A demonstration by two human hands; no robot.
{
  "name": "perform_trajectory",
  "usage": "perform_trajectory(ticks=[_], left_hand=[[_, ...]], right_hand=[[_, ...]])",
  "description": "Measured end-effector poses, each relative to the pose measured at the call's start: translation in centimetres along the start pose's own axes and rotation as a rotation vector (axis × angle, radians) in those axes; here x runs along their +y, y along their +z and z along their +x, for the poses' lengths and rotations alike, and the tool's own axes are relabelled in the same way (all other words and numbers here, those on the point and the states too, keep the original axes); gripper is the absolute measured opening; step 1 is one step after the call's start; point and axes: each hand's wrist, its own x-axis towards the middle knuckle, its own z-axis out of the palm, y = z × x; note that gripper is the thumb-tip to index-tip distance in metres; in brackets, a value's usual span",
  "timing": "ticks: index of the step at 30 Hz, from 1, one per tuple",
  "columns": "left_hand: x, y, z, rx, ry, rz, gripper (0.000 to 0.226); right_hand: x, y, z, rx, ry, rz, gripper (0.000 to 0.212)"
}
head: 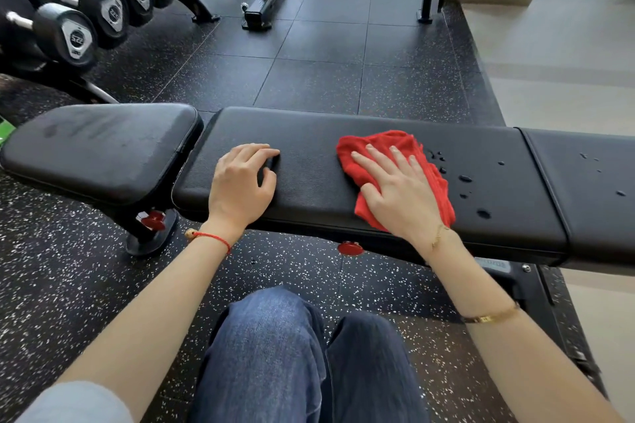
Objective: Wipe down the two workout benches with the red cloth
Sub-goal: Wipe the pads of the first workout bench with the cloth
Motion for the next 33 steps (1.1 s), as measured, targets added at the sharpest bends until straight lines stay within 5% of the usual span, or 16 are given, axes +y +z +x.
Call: perform_trajectory(ticks=[6,17,27,33], left_hand=[[0.2,0.4,0.0,0.016,-0.015,0.01,0.032],[0.2,0.1,0.1,0.009,-0.019,-0.006,0.036],[0.9,0.2,0.4,-0.041,-0.031,0.02,0.03],[3.7,0.9,0.4,-0.029,-0.098,-0.01,0.032]], right_hand=[[2.6,-1.0,6.0,-0.013,0.272,-0.016,0.053],[-3.0,0.4,1.9,-0.08,-0.16,-0.004,0.055],[5.0,-1.3,4.4,0.002,0.214,-0.019,0.053],[1.5,-0.5,6.2,-0.041,0.035,-0.012,0.052]])
